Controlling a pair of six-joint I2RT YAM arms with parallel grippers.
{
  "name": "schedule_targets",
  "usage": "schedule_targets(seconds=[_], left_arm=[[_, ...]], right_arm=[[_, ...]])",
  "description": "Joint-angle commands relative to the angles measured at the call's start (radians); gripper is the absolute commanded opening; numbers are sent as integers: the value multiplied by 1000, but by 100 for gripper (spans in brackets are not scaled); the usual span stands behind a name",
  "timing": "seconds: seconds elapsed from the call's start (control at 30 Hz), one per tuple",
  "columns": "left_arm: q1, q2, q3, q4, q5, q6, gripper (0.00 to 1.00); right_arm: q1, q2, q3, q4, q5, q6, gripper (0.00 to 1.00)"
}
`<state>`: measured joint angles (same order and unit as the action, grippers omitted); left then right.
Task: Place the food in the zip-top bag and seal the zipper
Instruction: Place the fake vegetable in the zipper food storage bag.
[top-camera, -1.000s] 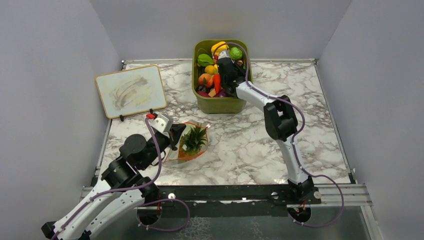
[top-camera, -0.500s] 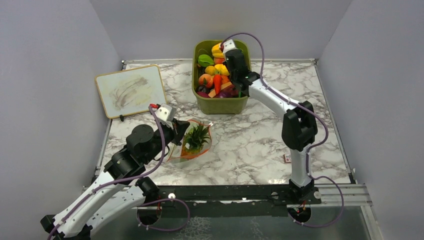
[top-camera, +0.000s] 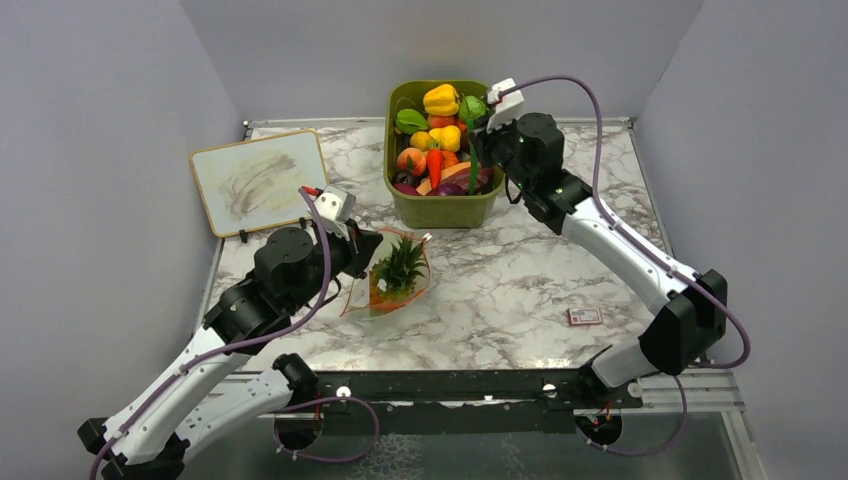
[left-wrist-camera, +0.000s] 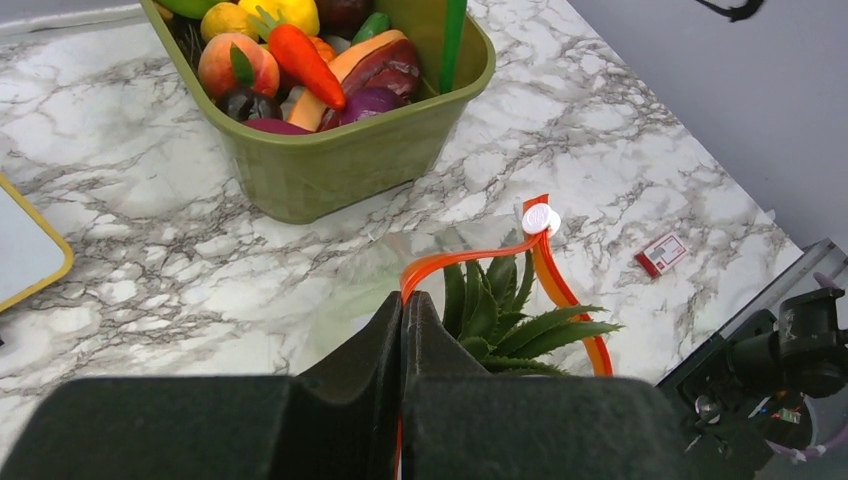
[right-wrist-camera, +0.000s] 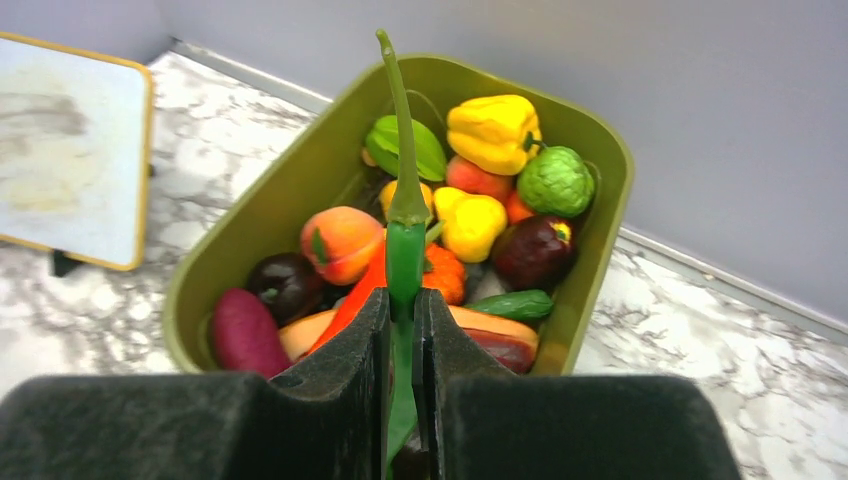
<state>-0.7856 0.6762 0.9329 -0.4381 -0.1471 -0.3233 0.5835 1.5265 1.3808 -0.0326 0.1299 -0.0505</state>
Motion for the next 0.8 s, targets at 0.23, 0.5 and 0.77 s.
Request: schedule_targets(seconds=[0.23,0.5,0.77], left_arm=[[2,64,78,37,-26,-110,0],[2,121,111,51,-40,-146,0],[2,143,116,66,-48,-156,0]], right_arm=[[6,-224,-239,150,-319,220,4],[6,-353,-320,243,-396,279,3],[5,-470,-351,227,-342,248,1]])
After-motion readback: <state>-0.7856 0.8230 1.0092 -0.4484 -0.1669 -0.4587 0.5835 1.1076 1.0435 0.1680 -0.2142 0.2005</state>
